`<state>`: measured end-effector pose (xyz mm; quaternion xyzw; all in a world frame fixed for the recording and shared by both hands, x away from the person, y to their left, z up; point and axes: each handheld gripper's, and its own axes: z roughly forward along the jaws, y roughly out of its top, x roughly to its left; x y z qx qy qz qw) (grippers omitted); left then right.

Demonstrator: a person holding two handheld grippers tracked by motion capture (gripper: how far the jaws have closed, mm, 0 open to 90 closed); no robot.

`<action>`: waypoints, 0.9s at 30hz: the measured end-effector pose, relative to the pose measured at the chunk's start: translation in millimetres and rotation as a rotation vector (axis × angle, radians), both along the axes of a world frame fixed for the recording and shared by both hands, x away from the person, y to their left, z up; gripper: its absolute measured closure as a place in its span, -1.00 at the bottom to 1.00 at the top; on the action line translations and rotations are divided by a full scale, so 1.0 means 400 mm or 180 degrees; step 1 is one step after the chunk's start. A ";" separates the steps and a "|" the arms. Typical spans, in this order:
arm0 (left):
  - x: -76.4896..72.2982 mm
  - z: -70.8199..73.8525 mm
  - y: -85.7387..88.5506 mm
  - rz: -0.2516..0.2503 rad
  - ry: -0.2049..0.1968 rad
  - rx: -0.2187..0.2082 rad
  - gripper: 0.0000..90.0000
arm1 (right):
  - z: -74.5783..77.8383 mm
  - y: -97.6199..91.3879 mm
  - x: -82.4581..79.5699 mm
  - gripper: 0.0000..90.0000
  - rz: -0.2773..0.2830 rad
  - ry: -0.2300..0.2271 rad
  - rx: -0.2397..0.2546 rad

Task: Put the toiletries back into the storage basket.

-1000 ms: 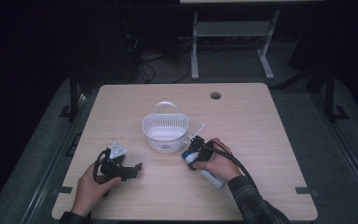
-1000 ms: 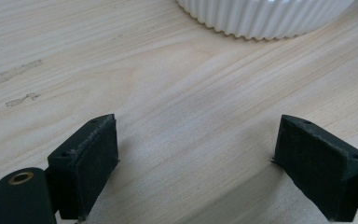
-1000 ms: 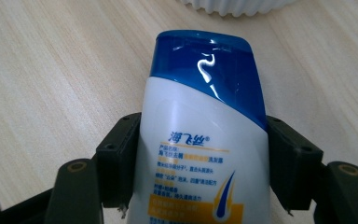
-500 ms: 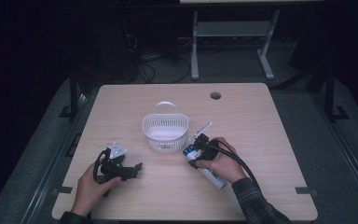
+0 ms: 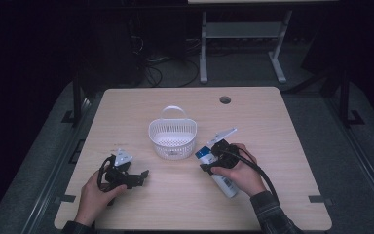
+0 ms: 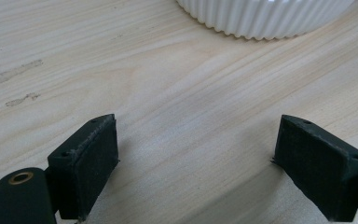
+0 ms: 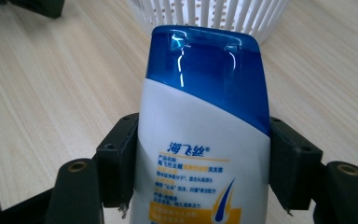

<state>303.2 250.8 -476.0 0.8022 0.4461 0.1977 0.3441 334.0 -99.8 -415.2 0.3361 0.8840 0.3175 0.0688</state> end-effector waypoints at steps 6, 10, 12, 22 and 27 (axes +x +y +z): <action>0.000 0.000 0.000 0.0001 -0.0001 -0.0003 -0.72 | 0.017 -0.018 -0.010 -0.23 -0.0038 -0.0077 0.0131; 0.000 0.000 0.000 0.0001 -0.0003 -0.0005 -0.72 | 0.030 -0.029 -0.016 -0.23 -0.0061 -0.0121 0.0213; 0.000 0.000 0.000 0.0001 -0.0002 -0.0004 -0.72 | 0.036 -0.035 -0.017 -0.23 -0.0070 -0.0133 0.0241; 0.000 0.000 0.000 0.0000 0.0000 -0.0001 -0.72 | 0.065 -0.064 -0.025 -0.23 -0.0128 -0.0225 0.0391; 0.000 0.000 0.000 -0.0002 -0.0001 0.0001 -0.72 | 0.077 -0.073 -0.028 -0.23 -0.0145 -0.0248 0.0454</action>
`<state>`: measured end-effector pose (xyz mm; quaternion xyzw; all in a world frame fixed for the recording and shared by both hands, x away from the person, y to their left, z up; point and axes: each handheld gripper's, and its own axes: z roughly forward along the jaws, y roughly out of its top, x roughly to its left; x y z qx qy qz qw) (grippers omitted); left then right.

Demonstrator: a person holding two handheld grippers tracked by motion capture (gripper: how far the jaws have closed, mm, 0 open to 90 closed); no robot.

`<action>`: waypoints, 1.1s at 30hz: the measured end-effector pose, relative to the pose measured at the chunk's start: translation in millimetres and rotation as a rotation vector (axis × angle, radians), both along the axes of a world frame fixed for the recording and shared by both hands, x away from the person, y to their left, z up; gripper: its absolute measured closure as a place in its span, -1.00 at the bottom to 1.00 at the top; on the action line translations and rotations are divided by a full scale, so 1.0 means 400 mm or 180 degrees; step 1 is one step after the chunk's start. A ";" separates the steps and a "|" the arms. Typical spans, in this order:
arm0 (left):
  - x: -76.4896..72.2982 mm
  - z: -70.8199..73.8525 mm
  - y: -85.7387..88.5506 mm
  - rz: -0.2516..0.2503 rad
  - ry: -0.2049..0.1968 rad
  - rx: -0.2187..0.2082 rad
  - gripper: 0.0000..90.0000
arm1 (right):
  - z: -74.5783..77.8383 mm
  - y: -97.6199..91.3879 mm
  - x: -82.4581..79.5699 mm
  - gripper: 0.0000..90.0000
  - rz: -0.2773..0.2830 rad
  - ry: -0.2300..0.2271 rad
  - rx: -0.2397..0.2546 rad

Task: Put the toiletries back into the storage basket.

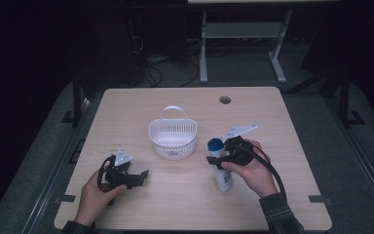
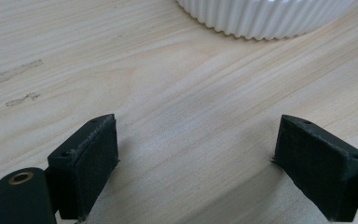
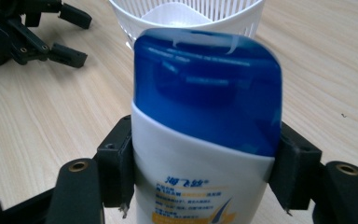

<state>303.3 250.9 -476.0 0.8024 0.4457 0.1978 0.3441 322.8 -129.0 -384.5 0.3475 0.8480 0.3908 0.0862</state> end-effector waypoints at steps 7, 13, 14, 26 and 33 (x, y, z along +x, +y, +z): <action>0.000 0.000 0.000 -0.0002 -0.0002 0.0004 -0.72 | 0.017 -0.014 -0.005 -0.22 -0.0032 -0.0081 0.0123; 0.000 0.000 0.000 0.0000 0.0004 0.0001 -0.72 | 0.030 -0.027 -0.011 -0.23 -0.0016 -0.0210 0.0330; 0.000 0.000 0.000 0.0001 0.0005 -0.0002 -0.72 | 0.032 -0.028 -0.011 -0.23 -0.0006 -0.0235 0.0368; 0.000 0.000 0.000 0.0001 0.0003 -0.0003 -0.72 | 0.042 -0.045 -0.013 -0.23 0.0013 -0.0396 0.0707; 0.000 0.001 0.001 -0.0006 0.0005 0.0010 -0.72 | 0.055 -0.049 -0.010 -0.24 -0.0009 -0.0451 0.0820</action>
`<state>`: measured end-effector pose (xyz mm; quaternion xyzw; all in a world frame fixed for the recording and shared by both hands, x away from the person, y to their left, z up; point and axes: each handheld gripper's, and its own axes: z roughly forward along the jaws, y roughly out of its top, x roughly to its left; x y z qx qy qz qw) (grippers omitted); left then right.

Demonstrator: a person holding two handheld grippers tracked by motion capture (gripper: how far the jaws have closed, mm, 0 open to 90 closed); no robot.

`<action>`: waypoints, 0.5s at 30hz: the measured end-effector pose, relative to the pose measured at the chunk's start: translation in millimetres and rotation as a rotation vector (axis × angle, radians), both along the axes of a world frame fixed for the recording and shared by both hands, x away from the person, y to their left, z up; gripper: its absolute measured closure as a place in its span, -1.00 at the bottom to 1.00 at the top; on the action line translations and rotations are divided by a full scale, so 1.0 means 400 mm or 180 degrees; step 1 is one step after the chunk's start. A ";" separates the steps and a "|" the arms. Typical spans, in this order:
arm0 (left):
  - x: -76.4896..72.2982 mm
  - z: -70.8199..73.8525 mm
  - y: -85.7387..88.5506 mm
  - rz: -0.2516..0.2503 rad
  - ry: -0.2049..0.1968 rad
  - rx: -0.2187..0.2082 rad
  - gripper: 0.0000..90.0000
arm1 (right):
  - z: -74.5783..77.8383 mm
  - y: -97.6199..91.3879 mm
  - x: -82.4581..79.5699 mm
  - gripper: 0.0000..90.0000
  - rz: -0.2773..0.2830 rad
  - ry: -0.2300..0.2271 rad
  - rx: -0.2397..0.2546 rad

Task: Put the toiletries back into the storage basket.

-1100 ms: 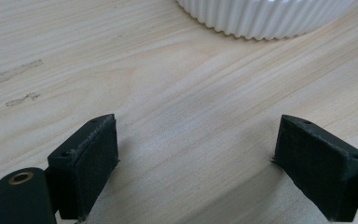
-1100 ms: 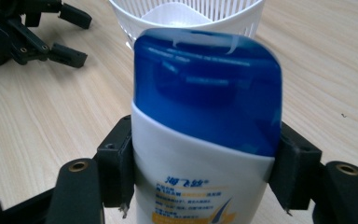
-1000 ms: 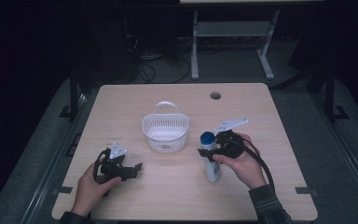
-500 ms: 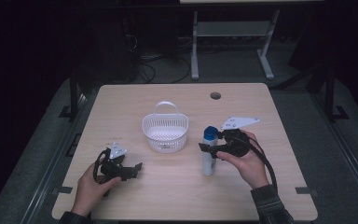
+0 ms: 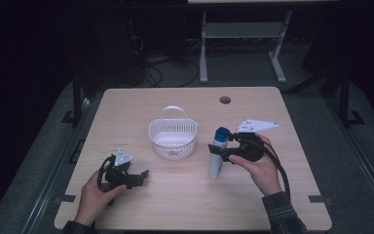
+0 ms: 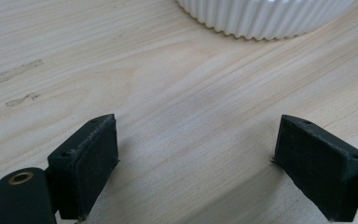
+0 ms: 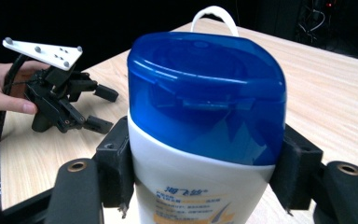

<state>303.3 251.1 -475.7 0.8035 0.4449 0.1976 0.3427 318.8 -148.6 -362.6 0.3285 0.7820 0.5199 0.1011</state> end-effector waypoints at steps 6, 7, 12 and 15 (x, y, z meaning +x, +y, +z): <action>0.000 0.000 0.000 0.0002 0.0000 -0.0007 -0.72 | 0.021 0.003 0.002 -0.24 -0.0028 -0.0079 0.0070; 0.000 0.000 0.000 0.0001 0.0002 -0.0004 -0.72 | 0.024 0.003 0.002 -0.24 -0.0033 -0.0080 0.0088; 0.000 0.000 0.000 0.0002 0.0006 -0.0002 -0.72 | 0.043 0.008 0.007 -0.24 -0.0032 -0.0142 0.0103; 0.000 0.000 0.000 0.0001 0.0005 -0.0001 -0.72 | 0.058 0.015 0.010 -0.24 -0.0021 -0.0178 0.0090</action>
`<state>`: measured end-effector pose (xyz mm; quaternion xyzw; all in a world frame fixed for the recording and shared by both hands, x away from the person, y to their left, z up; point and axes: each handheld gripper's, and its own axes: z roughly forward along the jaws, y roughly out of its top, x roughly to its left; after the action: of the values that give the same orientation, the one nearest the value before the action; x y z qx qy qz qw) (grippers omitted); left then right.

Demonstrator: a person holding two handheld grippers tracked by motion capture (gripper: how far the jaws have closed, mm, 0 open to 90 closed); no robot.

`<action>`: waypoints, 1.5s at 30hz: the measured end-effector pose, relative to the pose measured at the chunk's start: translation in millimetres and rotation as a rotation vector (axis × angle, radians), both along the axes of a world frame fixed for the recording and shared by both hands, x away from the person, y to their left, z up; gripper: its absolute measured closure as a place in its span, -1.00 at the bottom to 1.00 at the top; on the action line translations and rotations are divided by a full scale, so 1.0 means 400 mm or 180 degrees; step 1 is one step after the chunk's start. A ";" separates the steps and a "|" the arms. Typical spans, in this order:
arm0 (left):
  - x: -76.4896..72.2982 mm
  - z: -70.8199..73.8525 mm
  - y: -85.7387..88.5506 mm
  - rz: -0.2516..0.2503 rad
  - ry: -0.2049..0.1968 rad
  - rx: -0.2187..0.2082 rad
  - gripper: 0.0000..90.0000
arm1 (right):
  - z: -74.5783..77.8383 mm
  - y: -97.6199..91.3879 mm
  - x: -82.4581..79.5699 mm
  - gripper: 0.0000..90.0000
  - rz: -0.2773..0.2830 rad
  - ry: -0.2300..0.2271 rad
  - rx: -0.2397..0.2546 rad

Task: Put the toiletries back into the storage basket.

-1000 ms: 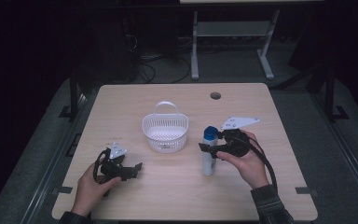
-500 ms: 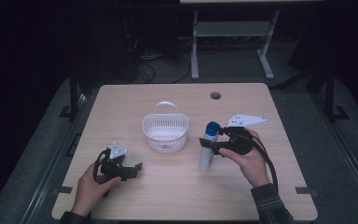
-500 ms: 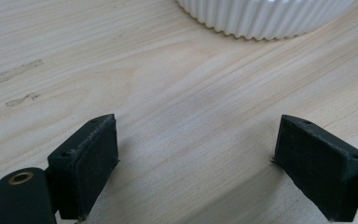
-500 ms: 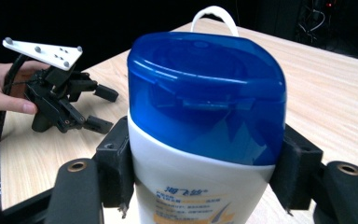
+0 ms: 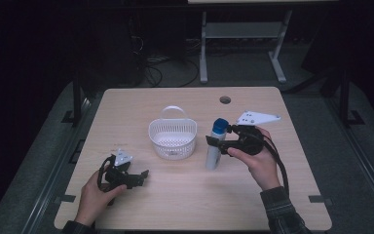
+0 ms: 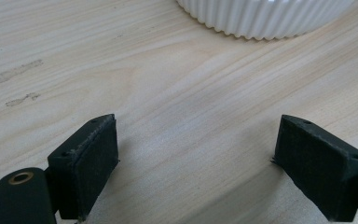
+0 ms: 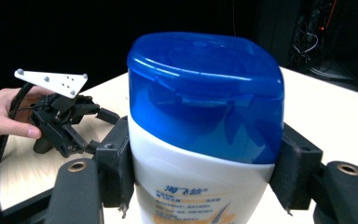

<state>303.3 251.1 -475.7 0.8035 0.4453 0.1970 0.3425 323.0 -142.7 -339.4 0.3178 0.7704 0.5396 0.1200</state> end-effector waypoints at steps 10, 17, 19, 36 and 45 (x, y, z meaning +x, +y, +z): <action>0.000 0.000 0.000 -0.0007 0.0005 0.0009 -0.72 | 0.033 0.016 0.015 -0.24 0.0023 -0.0086 0.0003; 0.000 0.000 0.001 -0.0007 0.0004 0.0011 -0.72 | 0.056 0.025 0.030 -0.23 0.0007 -0.0137 0.0023; 0.000 0.000 0.000 -0.0005 0.0007 0.0010 -0.72 | 0.061 0.028 0.034 -0.23 0.0005 -0.0157 0.0021; 0.000 0.000 0.000 -0.0010 0.0009 0.0007 -0.72 | 0.103 0.056 0.079 -0.23 -0.0041 -0.0234 0.0051; 0.000 0.001 0.000 -0.0019 0.0014 0.0009 -0.72 | 0.119 0.082 0.107 -0.23 -0.0086 -0.0302 0.0060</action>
<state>303.2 251.1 -475.4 0.8058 0.4433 0.1948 0.3409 365.9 -110.1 -291.7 0.3033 0.7543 0.5596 0.1607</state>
